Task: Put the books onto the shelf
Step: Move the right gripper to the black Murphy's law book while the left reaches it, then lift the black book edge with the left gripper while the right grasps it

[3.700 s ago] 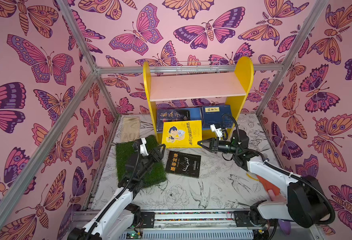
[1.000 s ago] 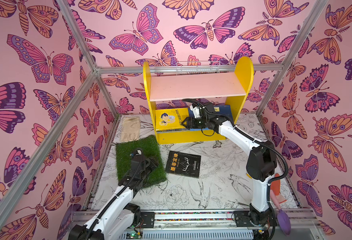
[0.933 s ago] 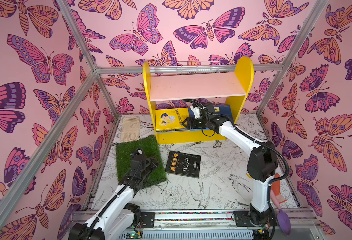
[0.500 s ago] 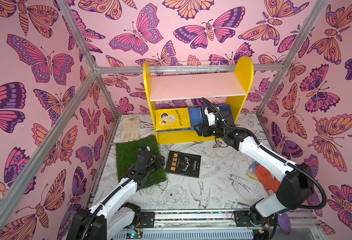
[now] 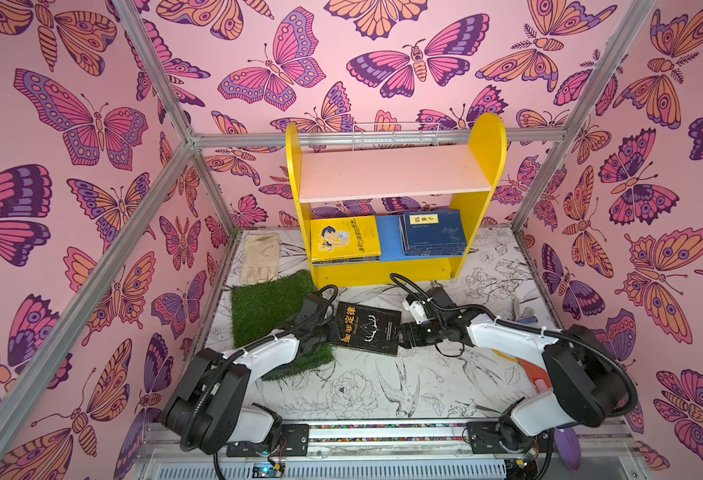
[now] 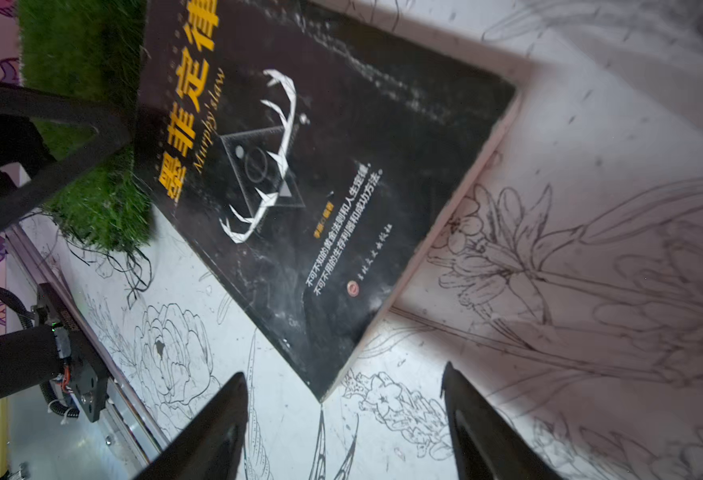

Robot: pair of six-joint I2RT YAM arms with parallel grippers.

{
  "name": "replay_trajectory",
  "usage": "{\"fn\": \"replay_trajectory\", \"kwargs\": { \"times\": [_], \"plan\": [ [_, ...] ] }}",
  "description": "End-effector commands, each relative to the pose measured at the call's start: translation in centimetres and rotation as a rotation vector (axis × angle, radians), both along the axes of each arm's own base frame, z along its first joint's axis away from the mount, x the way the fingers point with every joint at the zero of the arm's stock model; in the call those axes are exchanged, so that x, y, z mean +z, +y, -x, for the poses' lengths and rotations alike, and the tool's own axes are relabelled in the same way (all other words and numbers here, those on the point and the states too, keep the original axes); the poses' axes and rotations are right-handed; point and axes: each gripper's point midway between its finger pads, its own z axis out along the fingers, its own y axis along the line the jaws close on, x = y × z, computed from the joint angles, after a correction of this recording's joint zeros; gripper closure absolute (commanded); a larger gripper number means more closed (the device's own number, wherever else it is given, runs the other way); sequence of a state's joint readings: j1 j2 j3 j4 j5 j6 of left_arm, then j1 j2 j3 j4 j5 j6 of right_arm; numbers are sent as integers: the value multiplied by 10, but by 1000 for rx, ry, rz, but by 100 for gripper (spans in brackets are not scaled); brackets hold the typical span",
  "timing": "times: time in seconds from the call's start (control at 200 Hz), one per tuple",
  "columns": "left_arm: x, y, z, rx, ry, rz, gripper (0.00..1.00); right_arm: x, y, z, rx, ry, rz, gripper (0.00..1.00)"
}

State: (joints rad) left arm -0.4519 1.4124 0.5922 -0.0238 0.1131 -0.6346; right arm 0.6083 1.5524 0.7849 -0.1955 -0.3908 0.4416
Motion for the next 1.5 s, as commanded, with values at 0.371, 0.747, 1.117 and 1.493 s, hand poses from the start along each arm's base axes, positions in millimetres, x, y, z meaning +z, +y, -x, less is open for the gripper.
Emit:
{"fn": "replay_trajectory", "kwargs": {
  "times": [0.371, 0.747, 1.117, 1.493],
  "plan": [
    [-31, -16, 16, -128, 91, -31, 35, -14, 39, -24, -5, 198, -79, 30],
    [-8, -43, 11, -233, 59, 66, 38, 88, 78, -48, 45, 11, -411, 46],
    [73, -39, -11, -120, -119, 339, 32, 100, 48, -45, 6, -44, -450, 100],
    [143, -39, -5, -123, -170, 605, 23, 198, -3, -37, 13, -223, -706, 100]
  ]
}}
